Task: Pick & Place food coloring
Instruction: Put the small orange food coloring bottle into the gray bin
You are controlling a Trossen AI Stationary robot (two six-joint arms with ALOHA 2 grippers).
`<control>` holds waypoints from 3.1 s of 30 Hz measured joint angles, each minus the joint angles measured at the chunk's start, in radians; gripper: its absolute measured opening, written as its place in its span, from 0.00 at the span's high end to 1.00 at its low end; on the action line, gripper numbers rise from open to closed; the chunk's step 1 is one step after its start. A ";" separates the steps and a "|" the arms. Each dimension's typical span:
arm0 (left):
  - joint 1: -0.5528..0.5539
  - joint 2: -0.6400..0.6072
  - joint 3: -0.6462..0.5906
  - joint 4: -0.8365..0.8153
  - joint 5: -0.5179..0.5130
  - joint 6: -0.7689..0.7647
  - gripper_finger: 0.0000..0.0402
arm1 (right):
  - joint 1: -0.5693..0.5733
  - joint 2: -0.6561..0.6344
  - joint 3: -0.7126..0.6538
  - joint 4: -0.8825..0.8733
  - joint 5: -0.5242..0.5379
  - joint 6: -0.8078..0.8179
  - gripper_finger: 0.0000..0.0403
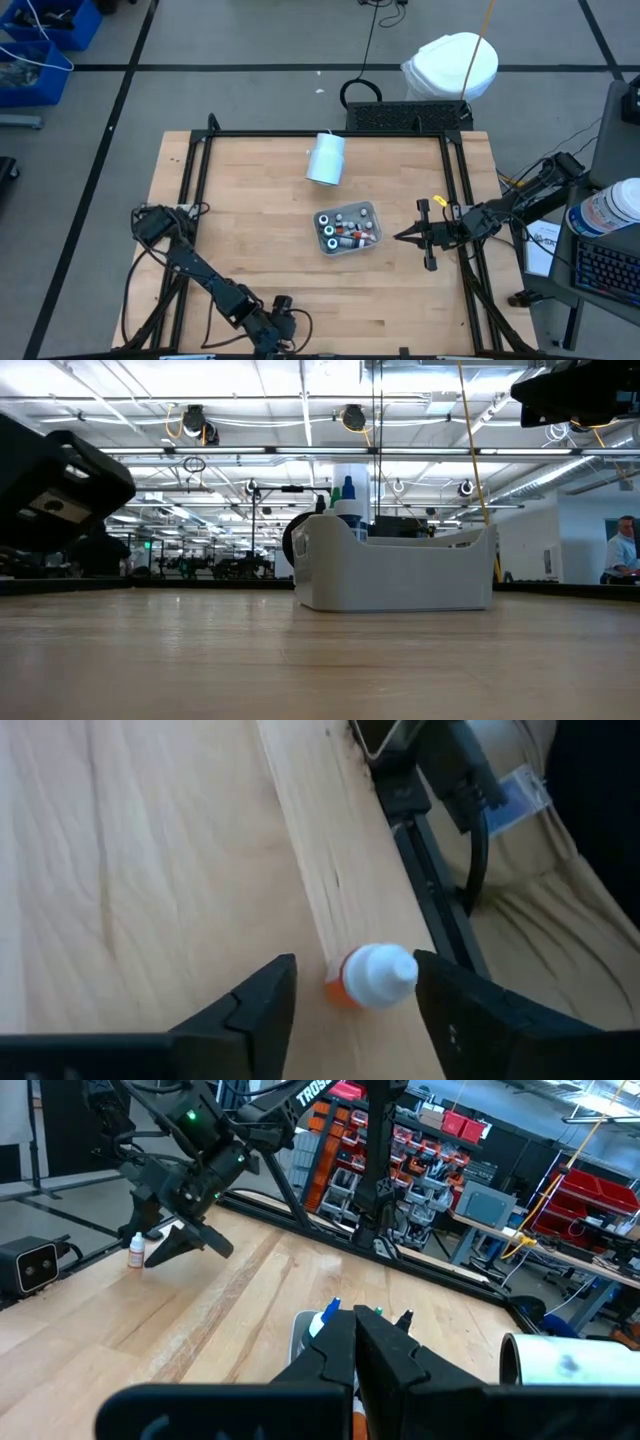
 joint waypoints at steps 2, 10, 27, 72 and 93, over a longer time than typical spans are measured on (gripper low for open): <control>0.001 0.000 0.000 0.009 0.000 -0.002 0.53 | 0.000 0.000 0.000 0.003 0.000 0.000 1.00; 0.003 0.000 0.000 0.030 0.023 -0.006 0.67 | 0.000 0.000 0.000 0.006 0.000 0.003 1.00; 0.143 -0.066 0.160 -0.175 0.154 0.204 0.82 | 0.000 0.000 0.000 0.016 0.000 0.006 1.00; 0.922 0.187 0.627 -0.439 0.541 1.352 0.82 | -0.001 0.008 0.000 0.007 0.002 -0.050 1.00; 0.904 0.246 0.628 -0.424 0.400 1.264 0.62 | -0.058 0.029 0.000 -0.002 -0.002 -0.028 1.00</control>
